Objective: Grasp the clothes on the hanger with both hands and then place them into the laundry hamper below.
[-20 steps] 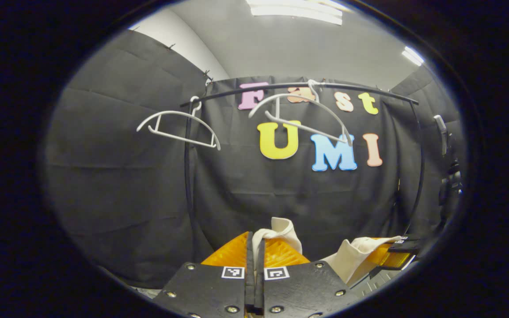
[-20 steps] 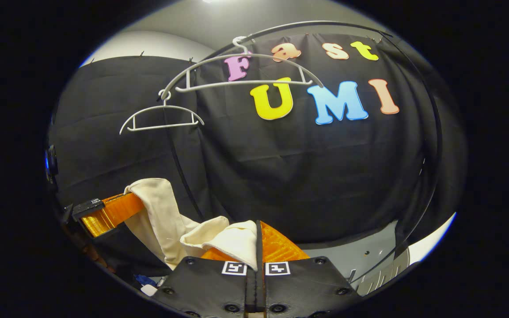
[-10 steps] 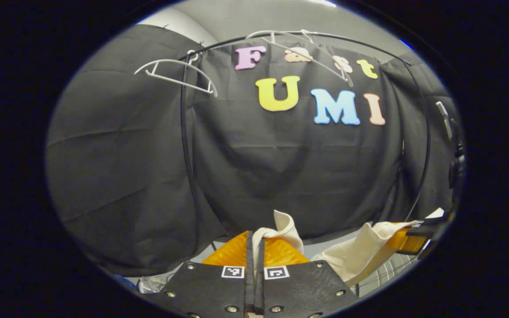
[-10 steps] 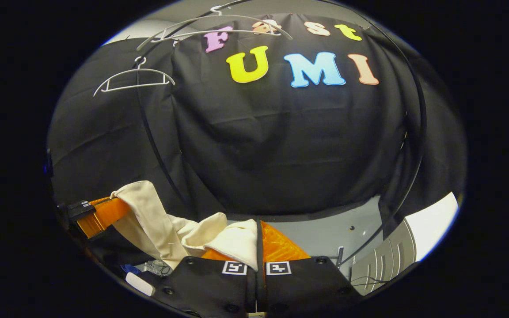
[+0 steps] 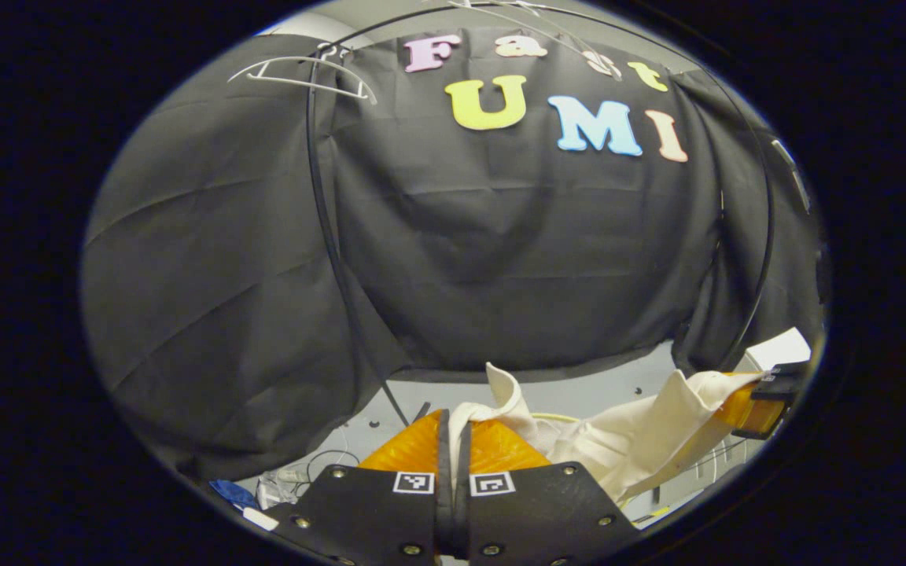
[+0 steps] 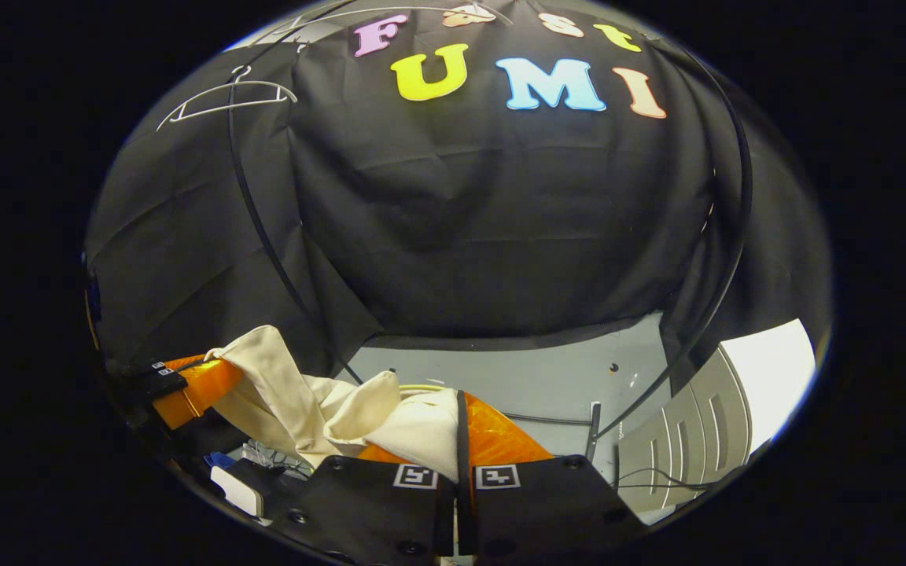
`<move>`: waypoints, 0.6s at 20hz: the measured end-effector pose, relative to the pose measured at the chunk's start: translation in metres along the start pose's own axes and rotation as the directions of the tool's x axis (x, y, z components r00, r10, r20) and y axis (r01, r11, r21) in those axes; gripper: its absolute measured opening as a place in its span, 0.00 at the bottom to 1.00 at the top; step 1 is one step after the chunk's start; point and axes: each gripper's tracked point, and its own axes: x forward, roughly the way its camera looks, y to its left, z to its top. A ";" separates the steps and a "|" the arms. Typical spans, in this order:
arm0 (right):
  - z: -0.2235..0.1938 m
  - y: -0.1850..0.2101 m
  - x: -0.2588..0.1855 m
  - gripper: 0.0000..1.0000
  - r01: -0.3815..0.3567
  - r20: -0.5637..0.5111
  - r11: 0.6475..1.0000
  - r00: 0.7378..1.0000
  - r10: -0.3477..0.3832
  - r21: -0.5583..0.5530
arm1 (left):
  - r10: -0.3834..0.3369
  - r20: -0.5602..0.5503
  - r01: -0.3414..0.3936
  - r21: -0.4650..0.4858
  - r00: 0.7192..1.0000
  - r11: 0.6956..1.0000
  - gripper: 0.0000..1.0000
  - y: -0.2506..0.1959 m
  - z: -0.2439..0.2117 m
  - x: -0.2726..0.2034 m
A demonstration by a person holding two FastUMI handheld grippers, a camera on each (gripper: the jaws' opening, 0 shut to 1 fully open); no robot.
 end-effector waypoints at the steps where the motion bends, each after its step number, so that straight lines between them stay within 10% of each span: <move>1: -0.004 0.000 0.003 0.05 0.005 -0.012 1.000 1.000 -0.005 -0.007 | -0.002 -0.021 0.002 0.015 1.000 1.000 0.02 -0.001 -0.007 0.000; 7: -0.017 0.001 -0.004 0.27 0.001 -0.067 0.999 0.998 -0.003 -0.033 | -0.021 -0.113 0.023 0.017 0.993 1.000 0.10 -0.006 -0.034 -0.005; 11: -0.012 0.000 -0.016 0.84 -0.001 -0.053 0.998 0.999 -0.001 -0.055 | -0.004 -0.122 0.010 0.050 0.993 0.999 0.97 0.000 -0.042 -0.019; 12: -0.009 0.000 -0.021 0.98 -0.003 -0.048 0.998 0.999 0.000 -0.059 | -0.005 -0.113 0.012 0.056 0.994 0.998 0.96 0.001 -0.036 -0.022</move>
